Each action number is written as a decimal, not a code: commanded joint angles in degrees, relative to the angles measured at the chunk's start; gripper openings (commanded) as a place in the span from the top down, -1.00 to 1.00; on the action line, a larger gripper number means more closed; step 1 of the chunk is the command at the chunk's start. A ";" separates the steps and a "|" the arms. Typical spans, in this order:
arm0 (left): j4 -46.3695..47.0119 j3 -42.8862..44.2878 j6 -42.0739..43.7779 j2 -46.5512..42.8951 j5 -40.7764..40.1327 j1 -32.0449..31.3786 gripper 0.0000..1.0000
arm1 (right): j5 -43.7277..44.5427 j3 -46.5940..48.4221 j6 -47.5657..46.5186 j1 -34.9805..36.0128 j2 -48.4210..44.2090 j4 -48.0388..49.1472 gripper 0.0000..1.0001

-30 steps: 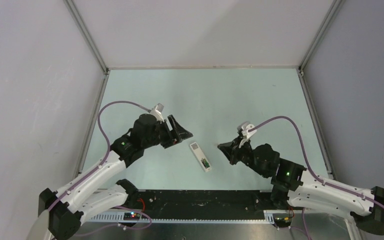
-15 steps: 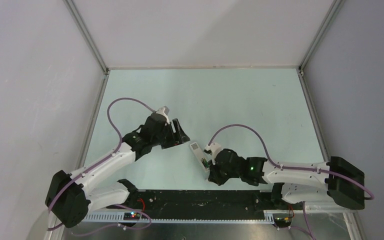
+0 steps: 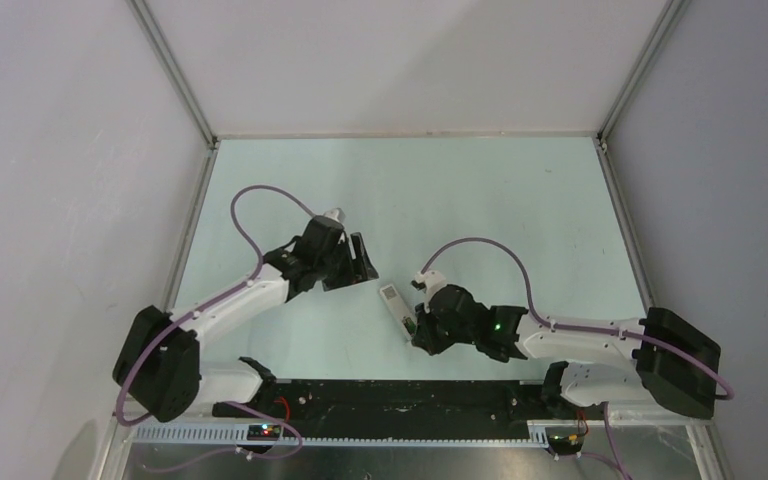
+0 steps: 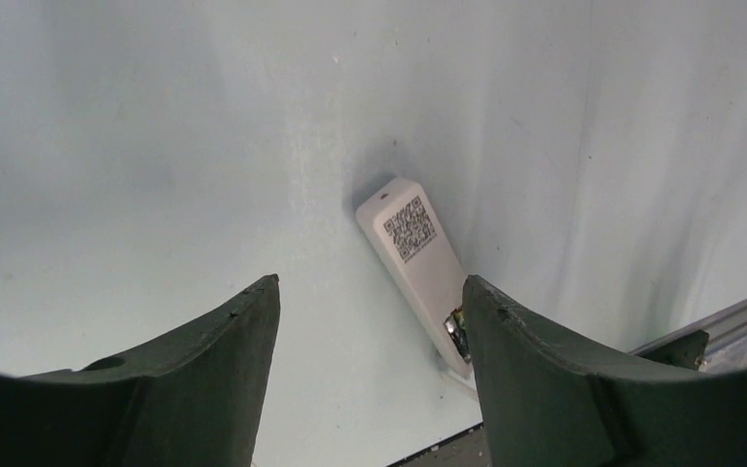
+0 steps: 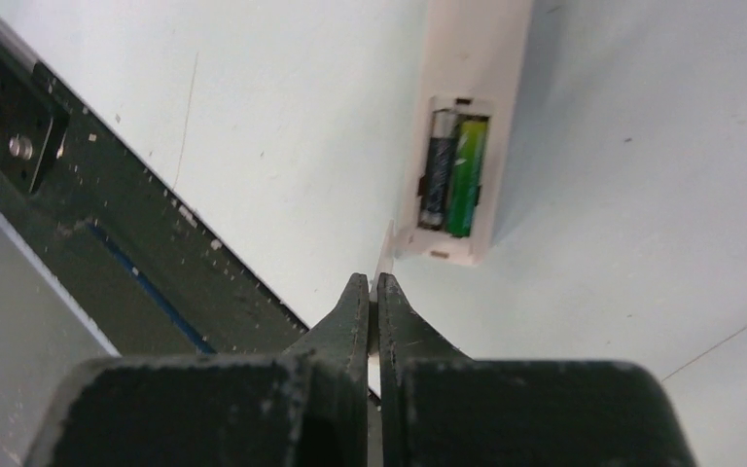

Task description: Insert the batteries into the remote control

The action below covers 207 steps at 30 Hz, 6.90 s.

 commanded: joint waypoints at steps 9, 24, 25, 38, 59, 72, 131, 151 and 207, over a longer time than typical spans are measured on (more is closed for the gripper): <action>1.31 8.53 6.61 9.94 0.45 1.37 -0.43 | 2.60 2.13 4.62 -9.09 -0.58 -1.88 1.00; 1.77 2.23 4.16 9.20 7.54 1.25 -0.34 | -15.01 2.09 6.82 -16.27 -4.70 -1.12 1.00; 1.76 1.58 3.68 8.80 7.73 1.26 -0.36 | -16.81 2.09 6.66 -17.72 -4.99 -0.90 1.00; 2.11 -4.85 -2.66 1.06 10.50 -3.08 -0.56 | -42.14 2.17 4.60 -32.22 3.91 9.98 1.00; 3.38 -6.97 -5.15 5.94 9.85 -5.01 -0.52 | -50.14 4.11 -0.65 -38.81 16.10 16.36 1.00; 4.47 -7.47 -7.07 8.32 9.96 -5.93 -0.25 | -49.01 4.89 -2.50 -39.58 17.33 16.69 1.00; 4.45 -7.06 -6.95 9.56 11.07 -5.94 -0.21 | -47.28 6.26 -4.23 -37.16 23.83 15.94 1.00; 4.42 -6.67 -6.59 10.45 11.34 -5.96 -0.21 | -37.65 11.71 -7.97 -34.30 22.78 2.33 0.86; 4.46 -6.78 -6.37 11.13 11.31 -6.01 -0.20 | -22.92 20.12 -14.63 -30.00 20.30 -13.86 0.11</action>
